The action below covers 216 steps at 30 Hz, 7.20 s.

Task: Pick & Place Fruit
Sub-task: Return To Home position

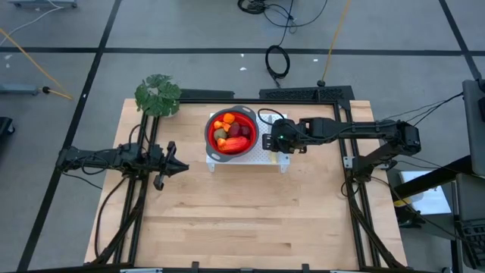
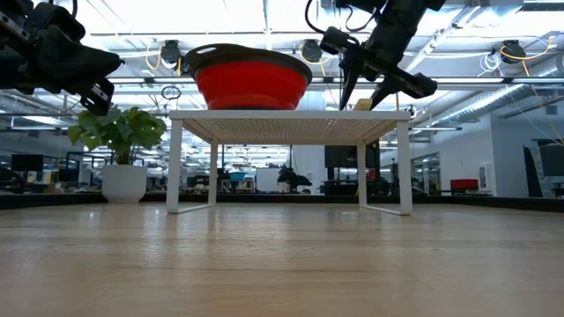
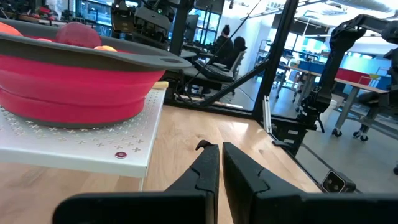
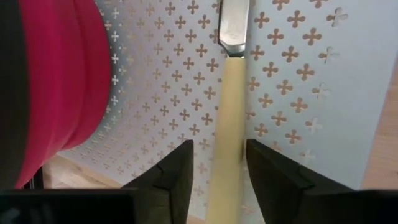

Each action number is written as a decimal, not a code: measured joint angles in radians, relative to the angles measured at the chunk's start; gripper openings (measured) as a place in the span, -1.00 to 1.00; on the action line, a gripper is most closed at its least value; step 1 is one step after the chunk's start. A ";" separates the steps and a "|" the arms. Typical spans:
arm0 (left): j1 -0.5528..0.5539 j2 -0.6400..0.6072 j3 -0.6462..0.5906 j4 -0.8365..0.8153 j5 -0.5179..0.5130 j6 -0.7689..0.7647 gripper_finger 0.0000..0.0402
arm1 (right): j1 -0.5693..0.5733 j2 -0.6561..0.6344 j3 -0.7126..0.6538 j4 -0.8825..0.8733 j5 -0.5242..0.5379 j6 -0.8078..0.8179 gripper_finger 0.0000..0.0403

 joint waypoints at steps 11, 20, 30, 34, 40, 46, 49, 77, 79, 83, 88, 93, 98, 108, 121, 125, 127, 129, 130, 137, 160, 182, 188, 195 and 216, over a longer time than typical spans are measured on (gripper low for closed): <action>0.000 0.000 0.000 0.000 0.000 -0.001 -0.90 | 0.000 -0.048 0.000 0.006 0.005 0.003 -0.29; 0.000 0.000 0.000 0.008 0.000 -0.001 -0.90 | 0.057 -0.169 0.000 0.017 0.109 -0.151 -0.29; 0.000 0.000 0.000 0.008 -0.001 0.023 -0.90 | 0.222 -0.235 0.000 0.035 0.373 -0.526 -0.32; 0.000 0.000 0.000 0.008 -0.006 0.024 -0.90 | 0.260 -0.257 0.000 0.009 0.451 -0.637 -0.42; 0.000 0.000 0.000 0.007 -0.011 0.026 -0.90 | 0.278 -0.315 0.000 -0.091 0.478 -0.714 -0.78; 0.000 0.000 0.000 0.006 -0.011 0.025 -0.90 | 0.284 -0.413 -0.064 -0.022 0.429 -0.860 -0.95; 0.000 0.000 0.000 0.006 -0.011 0.025 -0.90 | 0.284 -0.487 -0.148 0.078 0.356 -0.921 -0.96; 0.000 0.000 0.000 0.007 -0.012 0.028 -0.90 | 0.283 -1.224 -0.753 0.325 0.106 -1.272 -0.97; 0.000 0.000 0.000 0.007 -0.013 0.050 -0.90 | 0.283 -1.263 -0.779 0.327 0.106 -1.272 -0.97; 0.000 0.000 0.000 0.007 -0.013 0.129 -0.90 | 0.283 -1.337 -0.815 0.329 0.111 -1.261 -0.97; 0.000 0.000 0.000 0.007 -0.013 0.196 -0.90 | 0.283 -1.421 -0.866 0.330 0.112 -1.207 -0.97; 0.000 0.000 0.000 0.007 -0.013 0.203 -0.90 | 0.283 -1.462 -0.926 0.343 0.138 -1.178 -0.97; 0.000 0.000 0.000 0.008 -0.014 0.208 -0.90 | 0.283 -1.462 -0.986 0.384 0.133 -1.174 -0.97; 0.000 0.000 0.000 0.007 -0.013 0.229 -0.90 | 0.283 -1.464 -1.113 0.546 0.137 -1.180 -0.97; 0.000 0.000 0.000 0.007 -0.013 0.284 -0.90 | 0.283 -1.461 -1.123 0.582 0.135 -1.262 -0.97; 0.000 0.000 0.000 0.007 -0.013 0.282 -0.90 | 0.283 -1.461 -1.124 0.587 0.133 -1.254 -0.97; 0.000 0.000 0.000 0.007 -0.013 0.282 -0.90 | 0.283 -1.461 -1.124 0.587 0.133 -1.256 -0.97; 0.000 0.000 0.000 0.007 -0.013 0.282 -0.90 | 0.283 -1.461 -1.125 0.586 0.132 -1.256 -0.97; 0.000 0.000 0.000 0.007 -0.013 0.282 -0.90 | 0.283 -1.461 -1.125 0.586 0.133 -1.257 -0.97; 0.000 0.000 0.000 0.007 -0.013 0.282 -0.90 | 0.283 -1.461 -1.125 0.586 0.132 -1.257 -0.97; 0.000 0.000 0.000 0.007 -0.013 0.282 -0.90 | 0.283 -1.461 -1.125 0.584 0.132 -1.257 -0.97; 0.000 0.000 0.000 0.007 -0.013 0.282 -0.90 | 0.283 -1.461 -1.126 0.584 0.132 -1.257 -0.97; 0.000 0.000 0.000 0.007 -0.013 0.282 -0.90 | 0.283 -1.461 -1.126 0.584 0.132 -1.257 -0.97; 0.000 0.000 0.000 0.007 -0.013 0.282 -0.90 | 0.283 -1.461 -1.126 0.584 0.132 -1.257 -0.97; 0.000 0.000 0.000 0.007 -0.013 0.282 -0.90 | 0.283 -1.461 -1.126 0.584 0.132 -1.257 -0.97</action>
